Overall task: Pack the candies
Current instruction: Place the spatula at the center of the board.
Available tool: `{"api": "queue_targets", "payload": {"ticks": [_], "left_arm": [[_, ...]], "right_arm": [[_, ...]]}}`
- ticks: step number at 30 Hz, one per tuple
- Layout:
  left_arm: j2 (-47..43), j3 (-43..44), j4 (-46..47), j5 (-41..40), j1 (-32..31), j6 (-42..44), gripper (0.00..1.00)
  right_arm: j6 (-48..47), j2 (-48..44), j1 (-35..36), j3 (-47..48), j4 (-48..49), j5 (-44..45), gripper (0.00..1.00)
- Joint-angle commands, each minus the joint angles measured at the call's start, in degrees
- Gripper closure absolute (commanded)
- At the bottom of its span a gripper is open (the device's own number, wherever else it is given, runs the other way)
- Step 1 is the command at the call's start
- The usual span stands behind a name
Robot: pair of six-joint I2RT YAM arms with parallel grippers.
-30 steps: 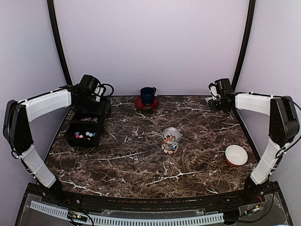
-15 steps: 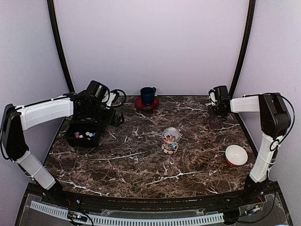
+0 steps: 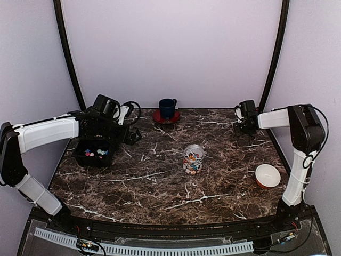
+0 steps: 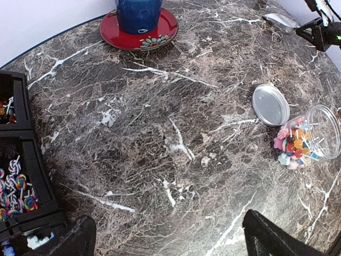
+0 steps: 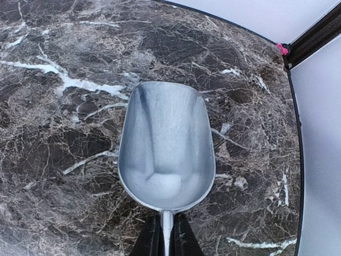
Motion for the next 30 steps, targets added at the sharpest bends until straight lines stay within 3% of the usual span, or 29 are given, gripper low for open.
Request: {"api": "queue_targets", "payload": {"ticks": [1, 30], "left_arm": [[-4.2, -1.6, 3.0, -0.3, -0.2, 0.0, 0.01], [-7.3, -3.4, 5.1, -2.7, -0.1, 0.9, 0.01]], "right_arm": [[1.0, 1.6, -0.2, 1.4, 1.6, -1.3, 0.95], [2.4, -2.1, -0.2, 2.3, -3.3, -3.9, 0.76]]}}
